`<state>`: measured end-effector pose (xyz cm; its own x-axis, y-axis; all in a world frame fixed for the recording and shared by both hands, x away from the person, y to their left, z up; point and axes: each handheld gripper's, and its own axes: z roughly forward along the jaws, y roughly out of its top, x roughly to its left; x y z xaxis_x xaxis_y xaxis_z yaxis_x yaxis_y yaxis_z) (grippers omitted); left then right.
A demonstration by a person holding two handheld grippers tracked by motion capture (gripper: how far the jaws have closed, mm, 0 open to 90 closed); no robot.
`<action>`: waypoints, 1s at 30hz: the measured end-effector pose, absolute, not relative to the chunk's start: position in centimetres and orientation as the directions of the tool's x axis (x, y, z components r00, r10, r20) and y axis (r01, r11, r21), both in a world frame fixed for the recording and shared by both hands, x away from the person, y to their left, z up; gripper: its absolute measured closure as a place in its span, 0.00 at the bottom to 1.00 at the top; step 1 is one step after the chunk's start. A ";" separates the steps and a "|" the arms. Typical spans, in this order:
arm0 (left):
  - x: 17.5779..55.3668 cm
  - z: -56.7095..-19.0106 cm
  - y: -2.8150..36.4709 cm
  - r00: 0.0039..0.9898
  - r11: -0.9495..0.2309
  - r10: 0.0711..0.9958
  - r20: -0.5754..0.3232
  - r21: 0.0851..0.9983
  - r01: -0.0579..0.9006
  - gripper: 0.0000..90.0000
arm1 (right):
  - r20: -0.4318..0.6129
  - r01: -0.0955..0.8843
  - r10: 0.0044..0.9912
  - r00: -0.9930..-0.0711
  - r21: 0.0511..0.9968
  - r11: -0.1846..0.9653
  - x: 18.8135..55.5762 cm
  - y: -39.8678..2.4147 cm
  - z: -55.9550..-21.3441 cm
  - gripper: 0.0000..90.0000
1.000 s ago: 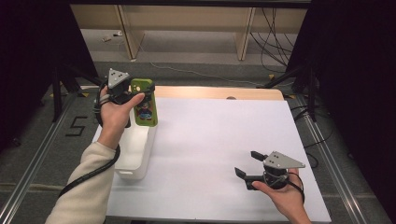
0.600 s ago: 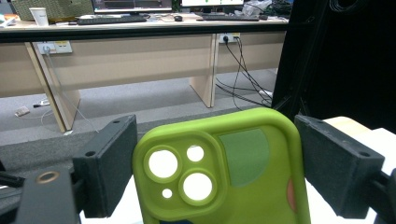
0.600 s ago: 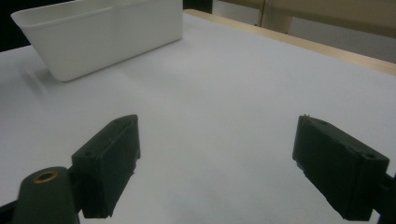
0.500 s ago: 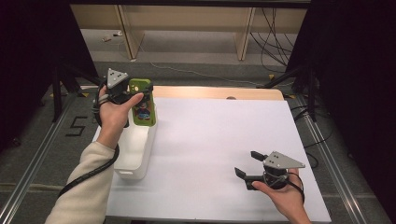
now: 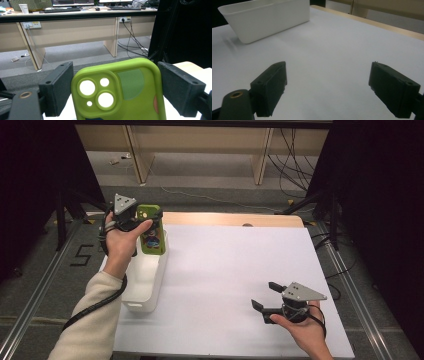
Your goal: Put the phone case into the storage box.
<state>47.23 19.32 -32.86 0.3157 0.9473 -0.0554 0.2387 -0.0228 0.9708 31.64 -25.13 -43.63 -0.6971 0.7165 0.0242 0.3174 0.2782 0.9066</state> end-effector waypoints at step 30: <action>47.8 -33.5 20.0 0.294 -0.026 0.954 -0.049 0.969 0.246 0.18 | 0.025 0.318 0.715 -0.698 0.906 0.278 31.6 -25.1 -43.6 0.18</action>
<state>47.76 20.04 -33.50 0.2942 0.9545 -0.0490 0.2459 -0.0261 0.9690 31.63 -25.14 -43.64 -0.6983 0.7154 0.0252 0.3177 0.2782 0.9065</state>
